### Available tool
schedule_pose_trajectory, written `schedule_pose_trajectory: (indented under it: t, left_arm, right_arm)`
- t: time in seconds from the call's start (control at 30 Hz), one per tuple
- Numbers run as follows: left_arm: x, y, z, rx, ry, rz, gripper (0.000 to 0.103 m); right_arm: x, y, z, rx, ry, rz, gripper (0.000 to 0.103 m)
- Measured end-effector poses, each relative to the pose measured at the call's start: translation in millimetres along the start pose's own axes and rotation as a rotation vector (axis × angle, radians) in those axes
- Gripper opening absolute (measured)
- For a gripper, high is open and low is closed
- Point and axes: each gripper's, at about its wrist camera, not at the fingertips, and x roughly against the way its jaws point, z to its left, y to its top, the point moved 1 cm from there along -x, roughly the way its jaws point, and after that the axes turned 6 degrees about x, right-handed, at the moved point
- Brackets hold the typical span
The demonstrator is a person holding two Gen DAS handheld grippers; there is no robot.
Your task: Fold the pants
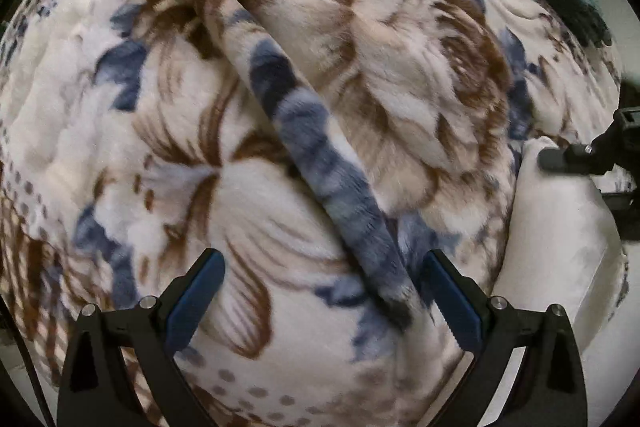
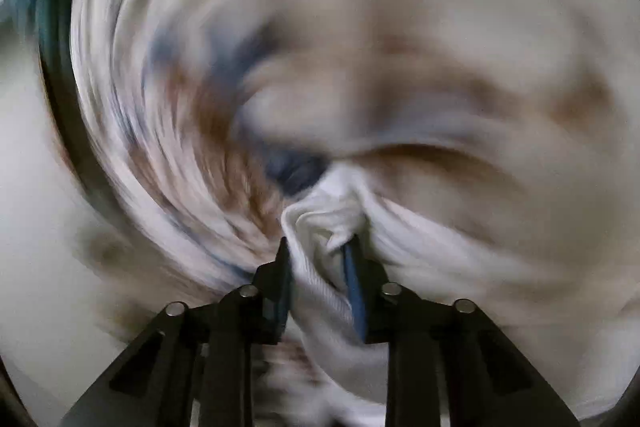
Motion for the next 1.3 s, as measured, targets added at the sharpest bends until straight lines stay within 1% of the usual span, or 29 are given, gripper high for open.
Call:
schedule_pose_trajectory:
  t: [0.07,0.2,0.23,0.27,0.3,0.33,0.4,0.43,0.47,0.5,0.53,0.57,0.63,0.67,0.7,0.73,0.77,0.8,0.87,0.93,0.97,1.0,1.03,1.1,1.13,1.17,1.23,1.27,1.3]
  left_arm:
    - [-1,-5,1,0.005,-0.020,0.013,0.101]
    - [1,-11,6,0.012,-0.058,0.022,0.101]
    - [3,-11,8,0.017,-0.068,0.020,0.101]
    - [5,-7,12,0.025,-0.077,0.019,0.101]
    - [7,-7,14,0.030,-0.078,0.019,0.101]
    - [8,-7,17,0.034,-0.076,0.015,0.101]
    - [9,2,23,0.036,-0.066,0.009,0.101]
    - [10,4,25,0.035,-0.060,0.007,0.101]
    - [10,4,28,0.034,-0.054,0.006,0.101]
    - [9,3,29,0.033,-0.050,0.006,0.101]
    - [10,4,31,0.033,-0.048,0.007,0.101]
    - [9,2,32,0.032,-0.046,0.007,0.101]
    - [8,-2,32,0.023,-0.043,0.006,0.101]
    - [8,-6,32,0.019,-0.049,0.005,0.101]
    - [9,-9,33,0.017,-0.060,0.002,0.101]
    - [9,-12,32,0.014,-0.071,-0.004,0.101]
    - [9,-18,30,0.009,-0.077,-0.013,0.101]
    - [8,-19,30,0.006,-0.080,-0.020,0.101]
    - [4,-22,29,0.026,-0.114,-0.034,0.101]
    - [3,-20,28,0.026,-0.167,-0.037,0.101]
    - [2,-19,23,0.023,-0.182,-0.034,0.101]
    - [3,-17,22,0.011,-0.201,-0.029,0.101]
    - [6,-13,22,0.006,-0.230,-0.030,0.101]
    - [14,-6,20,0.006,-0.277,-0.018,0.101]
    - [15,-3,17,0.001,-0.310,-0.001,0.101]
    - [15,-1,13,-0.001,-0.335,0.021,0.101]
    - [14,-3,4,-0.011,-0.359,0.069,0.101]
    - [15,-3,-5,-0.019,-0.377,0.090,0.101]
    - [13,-5,-13,-0.031,-0.387,0.111,0.101]
  right_arm:
    - [7,-7,-25,-0.132,0.142,-0.040,0.022]
    - [16,-13,-27,-0.220,0.241,-0.073,0.022]
    - [20,-10,-19,-0.189,0.195,-0.069,0.022]
    - [28,-6,0,-0.082,0.089,-0.078,0.022]
    - [35,-4,19,0.023,0.011,-0.089,0.030]
    - [40,-3,48,0.164,-0.109,-0.095,0.050]
    - [36,-5,83,0.330,-0.272,-0.083,0.069]
    - [25,-7,99,0.417,-0.361,-0.054,0.069]
    - [9,-8,107,0.483,-0.470,0.007,0.069]
    - [-7,-7,108,0.522,-0.545,0.068,0.067]
    - [-25,-9,106,0.545,-0.615,0.131,0.043]
    - [-44,-9,100,0.562,-0.710,0.178,0.036]
    - [-63,-10,94,0.609,-0.796,0.191,0.031]
    - [-62,-10,93,0.581,-0.770,0.179,0.029]
    - [-54,-8,92,0.511,-0.678,0.159,0.028]
    - [-40,-5,86,0.416,-0.515,0.146,0.028]
    - [-30,0,78,0.329,-0.392,0.128,0.028]
    - [-17,4,60,0.218,-0.275,0.099,0.028]
    - [1,9,7,-0.041,0.023,0.054,0.027]
    - [6,4,-26,-0.143,0.149,0.029,0.027]
    - [9,3,-23,-0.102,0.146,0.021,0.029]
    - [14,1,-15,-0.049,0.121,0.002,0.040]
    - [21,-3,-4,0.007,0.094,-0.022,0.063]
    - [57,-12,22,0.138,0.105,-0.087,0.088]
    - [75,-21,31,0.194,0.102,-0.133,0.088]
    - [101,-35,38,0.260,0.056,-0.195,0.088]
    - [139,-58,36,0.326,-0.057,-0.299,0.088]
    - [164,-73,28,0.346,-0.138,-0.369,0.088]
    - [184,-84,14,0.349,-0.195,-0.403,0.088]
